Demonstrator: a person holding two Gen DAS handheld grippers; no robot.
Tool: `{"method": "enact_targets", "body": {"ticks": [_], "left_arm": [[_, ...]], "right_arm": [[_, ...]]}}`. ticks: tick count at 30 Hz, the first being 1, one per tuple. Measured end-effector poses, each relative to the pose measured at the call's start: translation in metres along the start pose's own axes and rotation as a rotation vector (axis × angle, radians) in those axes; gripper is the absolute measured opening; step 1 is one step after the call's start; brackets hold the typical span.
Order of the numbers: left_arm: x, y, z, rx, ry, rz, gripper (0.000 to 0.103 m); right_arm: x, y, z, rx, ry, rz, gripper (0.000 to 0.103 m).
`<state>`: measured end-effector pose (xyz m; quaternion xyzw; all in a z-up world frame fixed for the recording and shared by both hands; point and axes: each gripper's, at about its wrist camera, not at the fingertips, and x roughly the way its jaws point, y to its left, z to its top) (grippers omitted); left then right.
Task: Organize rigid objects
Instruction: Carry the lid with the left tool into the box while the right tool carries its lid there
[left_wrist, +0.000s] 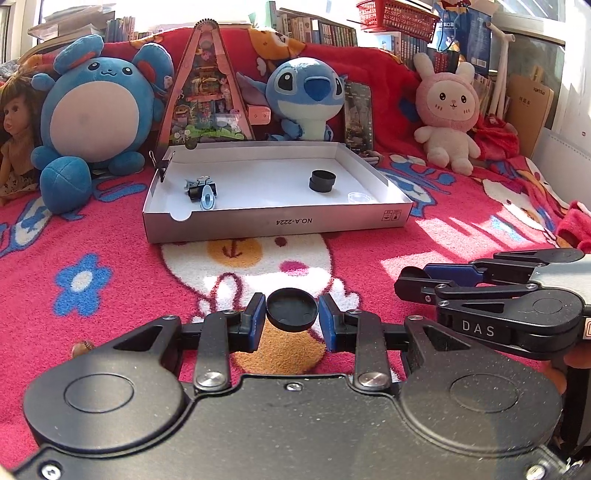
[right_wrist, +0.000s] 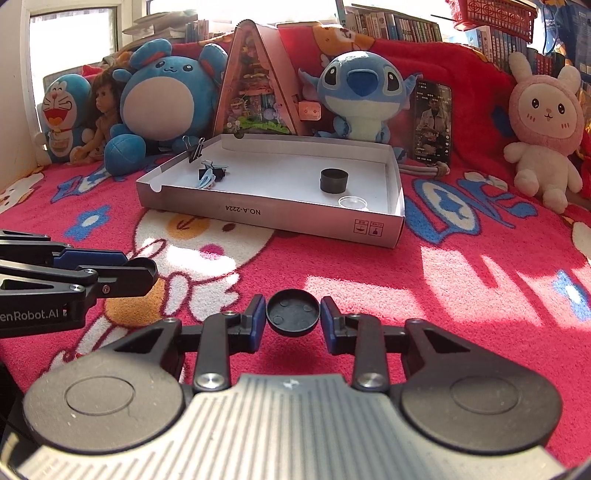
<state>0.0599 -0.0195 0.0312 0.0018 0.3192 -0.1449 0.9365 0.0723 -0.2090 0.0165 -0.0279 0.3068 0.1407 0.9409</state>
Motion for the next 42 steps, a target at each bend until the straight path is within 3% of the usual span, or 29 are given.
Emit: {"method": "enact_targets", "body": {"ticks": [19, 28, 38, 42], "left_arm": [[0.026, 0.014, 0.051, -0.034, -0.047, 0.031, 0.030], [0.056, 0.039, 0.094, -0.140, -0.015, -0.016, 0.030], [0.109, 0.041, 0.119, -0.131, 0.026, 0.026, 0.030], [0.131, 0.044, 0.125, -0.137, 0.056, 0.047, 0.030]], "right_arm": [[0.021, -0.011, 0.036, 0.092, -0.022, 0.017, 0.037], [0.042, -0.034, 0.075, 0.189, -0.020, 0.030, 0.037], [0.087, -0.063, 0.125, 0.301, 0.016, 0.025, 0.037], [0.108, -0.063, 0.137, 0.275, 0.038, -0.014, 0.037]]}}
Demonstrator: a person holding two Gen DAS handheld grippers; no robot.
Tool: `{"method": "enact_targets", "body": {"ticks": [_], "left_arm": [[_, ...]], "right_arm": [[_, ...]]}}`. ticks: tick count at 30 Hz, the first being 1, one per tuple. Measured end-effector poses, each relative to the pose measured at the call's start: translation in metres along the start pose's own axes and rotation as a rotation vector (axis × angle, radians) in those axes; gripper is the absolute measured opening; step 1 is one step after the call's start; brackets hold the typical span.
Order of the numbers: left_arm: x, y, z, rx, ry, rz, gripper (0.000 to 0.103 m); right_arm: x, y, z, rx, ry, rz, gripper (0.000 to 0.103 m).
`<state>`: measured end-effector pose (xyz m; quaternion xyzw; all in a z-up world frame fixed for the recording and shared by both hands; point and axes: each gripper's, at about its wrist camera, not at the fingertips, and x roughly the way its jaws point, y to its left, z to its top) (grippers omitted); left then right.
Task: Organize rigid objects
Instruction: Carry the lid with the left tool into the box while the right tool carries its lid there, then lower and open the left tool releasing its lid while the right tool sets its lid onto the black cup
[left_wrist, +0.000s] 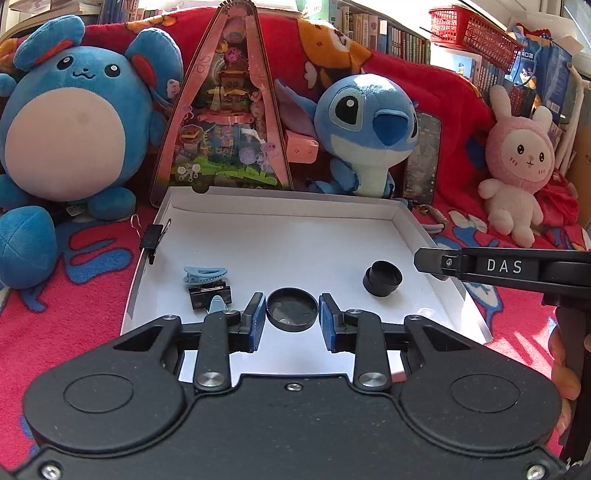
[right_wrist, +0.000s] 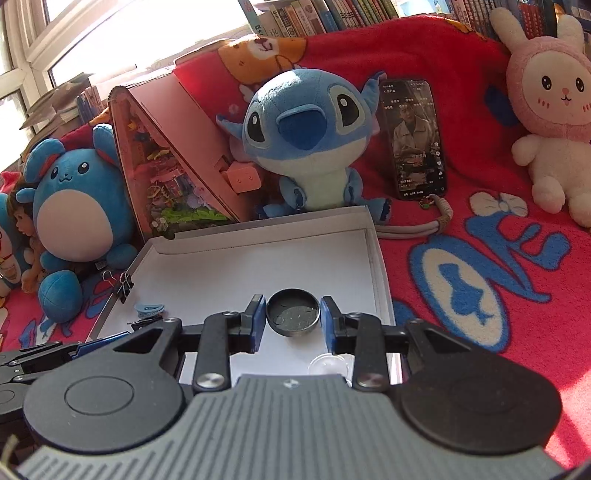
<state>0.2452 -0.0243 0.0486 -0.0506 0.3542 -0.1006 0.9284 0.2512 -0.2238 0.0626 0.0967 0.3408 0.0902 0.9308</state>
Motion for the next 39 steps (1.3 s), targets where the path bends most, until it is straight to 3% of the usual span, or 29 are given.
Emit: {"method": "enact_targets", "body": {"ticks": [11, 32, 35, 37, 39], "left_arm": [[0.031, 0.008, -0.002, -0.012, 0.054, 0.039, 0.030], [0.040, 0.011, -0.002, -0.014, 0.064, 0.049, 0.030], [0.041, 0.011, -0.003, -0.016, 0.067, 0.048, 0.030], [0.041, 0.011, -0.003, -0.015, 0.068, 0.049, 0.030], [0.042, 0.011, -0.003, -0.013, 0.067, 0.049, 0.030]], "right_arm": [[0.039, 0.010, 0.010, -0.030, 0.079, -0.030, 0.037], [0.058, 0.018, 0.004, -0.100, 0.093, -0.089, 0.038], [0.058, 0.018, 0.004, -0.101, 0.080, -0.093, 0.043], [0.057, 0.017, 0.004, -0.098, 0.074, -0.092, 0.056], [0.058, 0.017, 0.004, -0.097, 0.076, -0.093, 0.061]]}}
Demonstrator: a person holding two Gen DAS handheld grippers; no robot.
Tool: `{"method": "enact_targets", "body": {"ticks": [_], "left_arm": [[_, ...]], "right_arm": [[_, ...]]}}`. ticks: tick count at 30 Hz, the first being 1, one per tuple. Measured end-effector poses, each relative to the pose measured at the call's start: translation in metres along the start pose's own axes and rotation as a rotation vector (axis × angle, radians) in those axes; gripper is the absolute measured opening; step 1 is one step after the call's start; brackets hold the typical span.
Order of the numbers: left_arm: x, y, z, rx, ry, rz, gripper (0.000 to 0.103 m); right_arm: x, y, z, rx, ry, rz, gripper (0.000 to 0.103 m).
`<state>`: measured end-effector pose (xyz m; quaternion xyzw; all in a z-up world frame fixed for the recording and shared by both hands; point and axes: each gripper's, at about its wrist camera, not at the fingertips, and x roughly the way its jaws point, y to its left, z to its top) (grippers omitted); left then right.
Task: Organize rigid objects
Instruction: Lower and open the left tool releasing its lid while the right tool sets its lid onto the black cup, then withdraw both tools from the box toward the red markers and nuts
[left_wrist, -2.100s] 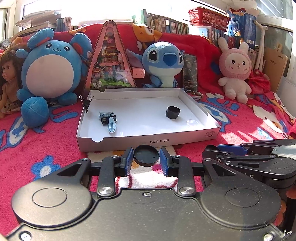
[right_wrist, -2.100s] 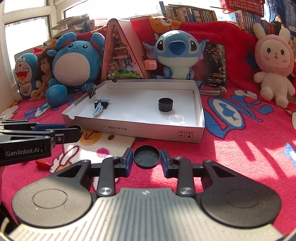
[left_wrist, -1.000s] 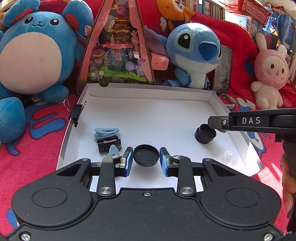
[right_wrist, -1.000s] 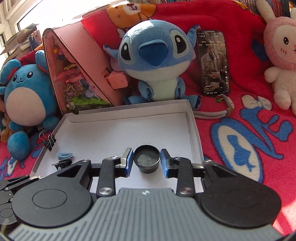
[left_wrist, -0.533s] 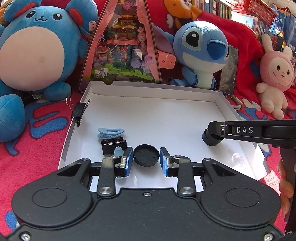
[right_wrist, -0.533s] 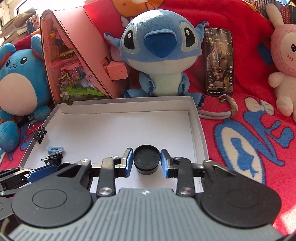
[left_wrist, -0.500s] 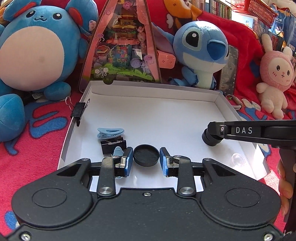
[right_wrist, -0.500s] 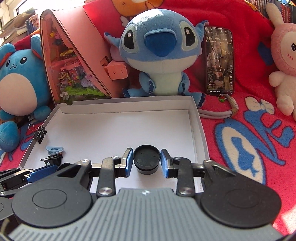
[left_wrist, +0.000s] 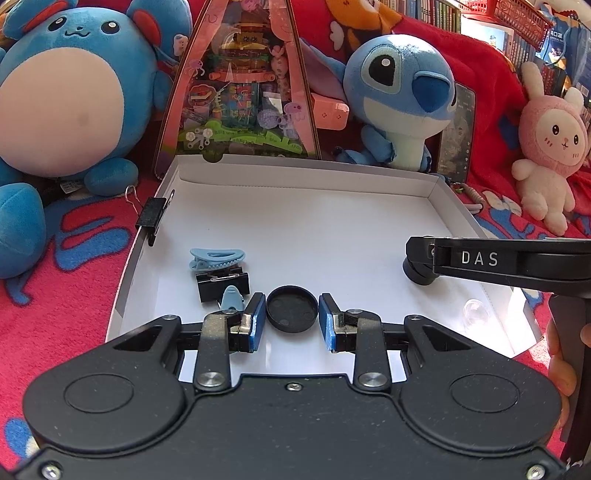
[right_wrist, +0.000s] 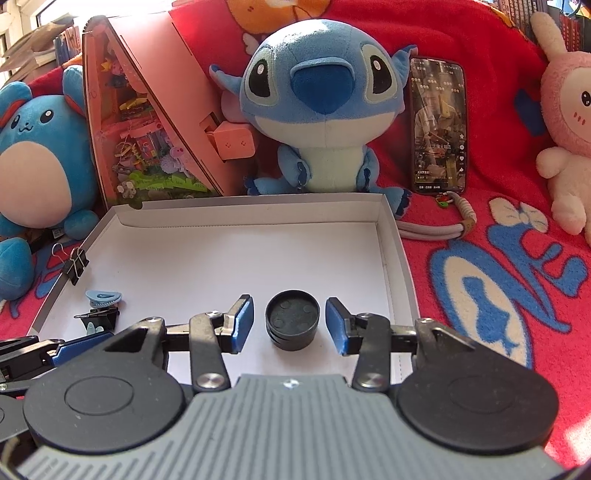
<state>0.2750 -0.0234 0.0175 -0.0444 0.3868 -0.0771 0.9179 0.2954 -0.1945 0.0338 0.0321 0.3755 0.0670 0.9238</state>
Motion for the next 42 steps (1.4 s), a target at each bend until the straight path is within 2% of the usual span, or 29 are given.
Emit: {"method": "enact_targets", "body": {"ticks": [6, 7, 8, 9, 24, 25, 28, 30, 34, 39, 42], "left_arm": [[0.001, -0.001, 0.001, 0.003, -0.001, -0.004, 0.030], [0.001, -0.001, 0.001, 0.005, -0.002, -0.003, 0.030], [0.002, -0.001, 0.001, 0.007, -0.004, -0.003, 0.030], [0.002, -0.001, 0.001, 0.008, -0.006, -0.002, 0.030], [0.007, -0.001, 0.003, 0.001, -0.025, 0.003, 0.030], [0.008, -0.001, 0.003, 0.003, -0.027, 0.005, 0.030], [0.010, -0.003, 0.002, 0.011, -0.037, 0.014, 0.031], [0.010, -0.003, 0.003, 0.006, -0.039, 0.011, 0.040], [0.008, 0.000, 0.005, -0.016, -0.036, 0.008, 0.049], [-0.009, 0.002, 0.007, -0.008, -0.062, 0.018, 0.077], [-0.023, 0.003, 0.009, 0.000, -0.080, 0.005, 0.080]], "right_arm": [[0.008, 0.003, -0.001, -0.017, 0.033, -0.008, 0.060], [0.009, 0.004, -0.001, -0.021, 0.041, -0.009, 0.055], [0.011, 0.005, -0.002, -0.022, 0.048, -0.011, 0.042], [0.012, 0.005, -0.002, -0.022, 0.055, -0.013, 0.038], [0.015, 0.008, -0.007, -0.061, 0.046, -0.023, 0.037], [0.015, 0.007, -0.007, -0.058, 0.045, -0.023, 0.037], [0.015, 0.007, -0.007, -0.056, 0.042, -0.024, 0.051], [0.014, 0.006, -0.008, -0.051, 0.041, -0.012, 0.058], [0.011, 0.004, -0.007, -0.026, 0.040, 0.003, 0.062], [-0.001, -0.002, -0.005, -0.011, 0.017, 0.010, 0.074], [-0.012, -0.006, -0.004, -0.004, -0.006, 0.022, 0.079]]}}
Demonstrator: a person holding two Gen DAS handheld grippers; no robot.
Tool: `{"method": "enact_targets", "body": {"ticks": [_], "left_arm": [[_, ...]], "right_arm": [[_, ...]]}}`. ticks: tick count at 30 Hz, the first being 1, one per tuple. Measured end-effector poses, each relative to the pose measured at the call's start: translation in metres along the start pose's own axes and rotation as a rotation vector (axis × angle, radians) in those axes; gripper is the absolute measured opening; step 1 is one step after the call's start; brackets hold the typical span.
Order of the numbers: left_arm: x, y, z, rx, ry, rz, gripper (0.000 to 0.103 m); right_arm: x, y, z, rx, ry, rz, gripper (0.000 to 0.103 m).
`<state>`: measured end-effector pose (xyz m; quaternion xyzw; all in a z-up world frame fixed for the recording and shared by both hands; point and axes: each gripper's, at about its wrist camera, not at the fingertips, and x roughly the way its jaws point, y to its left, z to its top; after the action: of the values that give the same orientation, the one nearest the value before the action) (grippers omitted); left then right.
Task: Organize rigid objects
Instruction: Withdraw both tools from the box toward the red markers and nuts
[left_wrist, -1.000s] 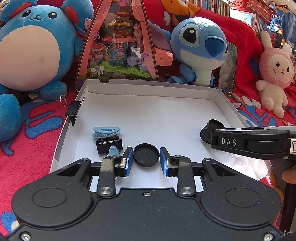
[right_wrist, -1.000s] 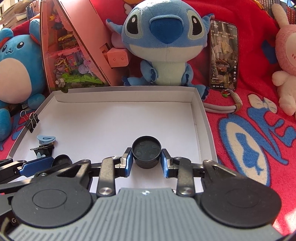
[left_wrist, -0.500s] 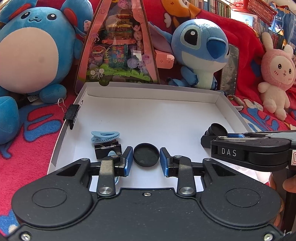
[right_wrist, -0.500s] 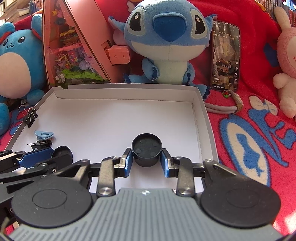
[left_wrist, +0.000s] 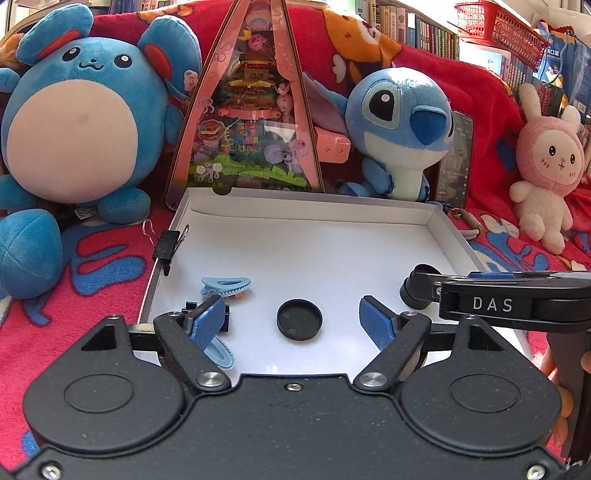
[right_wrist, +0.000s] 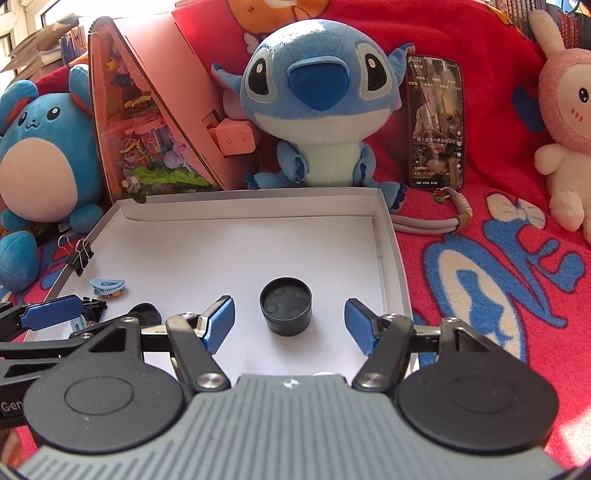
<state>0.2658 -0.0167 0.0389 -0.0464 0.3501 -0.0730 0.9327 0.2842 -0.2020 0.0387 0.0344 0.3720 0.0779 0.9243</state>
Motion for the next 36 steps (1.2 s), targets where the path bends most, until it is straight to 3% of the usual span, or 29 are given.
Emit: {"method": "enact_targets", "body": {"ticks": [16, 25, 36], "left_arm": [[-0.081, -0.002, -0.021, 0.079, -0.076, -0.036, 0.088], [-0.124, -0.006, -0.072, 0.068, -0.105, -0.081, 0.089], [-0.146, -0.016, -0.130, 0.063, -0.099, -0.071, 0.090]], "right_arm": [[-0.081, -0.015, -0.022, -0.038, -0.139, 0.079, 0.091], [-0.112, -0.016, -0.065, -0.082, -0.179, 0.125, 0.097], [-0.136, -0.016, -0.122, -0.115, -0.204, 0.123, 0.103]]}}
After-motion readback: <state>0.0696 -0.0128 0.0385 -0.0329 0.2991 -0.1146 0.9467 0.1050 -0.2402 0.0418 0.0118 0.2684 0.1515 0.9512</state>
